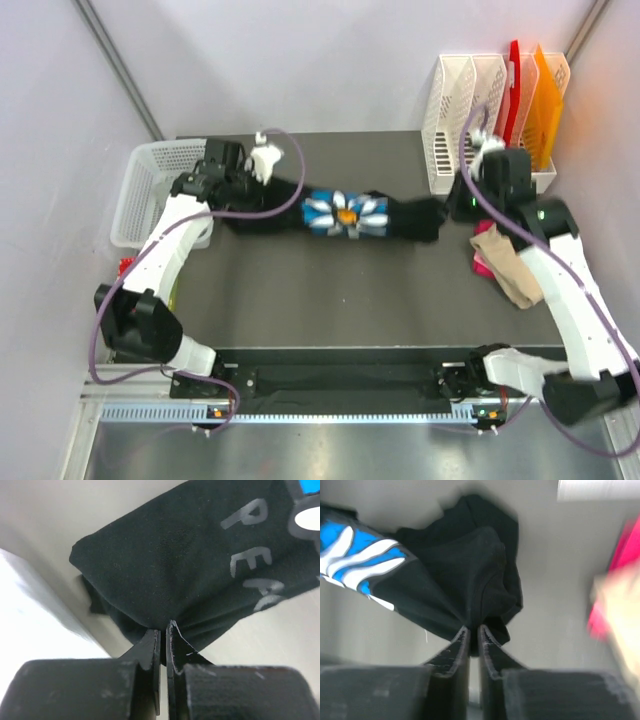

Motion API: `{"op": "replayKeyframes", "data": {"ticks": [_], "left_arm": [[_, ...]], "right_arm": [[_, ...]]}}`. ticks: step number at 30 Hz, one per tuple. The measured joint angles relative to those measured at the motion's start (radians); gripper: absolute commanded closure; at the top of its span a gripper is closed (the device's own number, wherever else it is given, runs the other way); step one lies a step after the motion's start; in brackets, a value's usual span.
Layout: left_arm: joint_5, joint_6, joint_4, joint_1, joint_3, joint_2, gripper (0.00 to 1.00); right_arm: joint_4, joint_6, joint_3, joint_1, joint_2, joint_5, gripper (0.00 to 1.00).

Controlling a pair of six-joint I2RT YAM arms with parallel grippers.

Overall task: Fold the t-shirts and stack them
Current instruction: Flatten out the tshirt

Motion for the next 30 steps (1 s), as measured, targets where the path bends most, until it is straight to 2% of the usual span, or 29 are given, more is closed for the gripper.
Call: {"op": "replayKeyframes", "data": {"ticks": [1,2,3,5,7,9,13,15,19,23,25,26,29,30], "left_arm": [[0.024,0.007,-0.049,-0.003,-0.048,-0.031,0.89],[0.035,0.020,-0.096,-0.006,-0.086,-0.049,0.67],[0.039,0.038,-0.143,-0.005,-0.118,-0.060,0.61],[0.037,0.072,-0.240,0.001,-0.160,-0.062,0.49],[0.041,0.099,-0.333,0.006,-0.167,-0.055,0.43],[0.054,0.130,-0.418,0.010,-0.151,-0.050,0.33],[0.083,0.166,-0.550,0.010,-0.031,0.003,0.32],[0.084,0.171,-0.568,0.010,0.047,0.038,0.32],[0.043,0.160,-0.534,0.010,0.121,0.077,0.32],[-0.108,0.104,-0.389,0.011,0.085,0.096,0.35],[-0.188,0.071,-0.327,0.017,0.054,0.127,0.37],[-0.220,0.054,-0.303,0.021,0.044,0.154,0.37],[-0.284,0.008,-0.254,0.037,0.027,0.237,0.37],[-0.296,-0.005,-0.243,0.044,0.020,0.264,0.37]], "right_arm": [[-0.019,0.011,-0.072,0.000,-0.050,-0.015,0.67],[-0.047,0.020,-0.154,0.000,-0.103,-0.029,0.35],[-0.076,0.031,-0.228,0.000,-0.146,-0.041,0.25],[-0.145,0.053,-0.343,-0.003,-0.198,-0.069,0.11],[-0.208,0.060,-0.382,-0.003,-0.201,-0.091,0.01],[-0.238,0.060,-0.378,-0.003,-0.182,-0.094,0.00],[-0.238,0.048,-0.261,-0.005,-0.073,-0.059,0.00],[-0.181,0.042,-0.192,-0.005,0.011,-0.036,0.00],[-0.028,0.039,-0.137,-0.009,0.185,-0.030,0.00],[0.088,0.031,-0.095,-0.009,0.404,-0.060,0.00],[0.127,0.026,-0.076,-0.009,0.505,-0.080,0.09],[0.138,0.023,-0.069,-0.009,0.548,-0.091,0.20],[0.154,0.004,-0.043,-0.010,0.634,-0.111,0.41],[0.157,0.002,-0.030,-0.011,0.658,-0.118,0.40]]}}
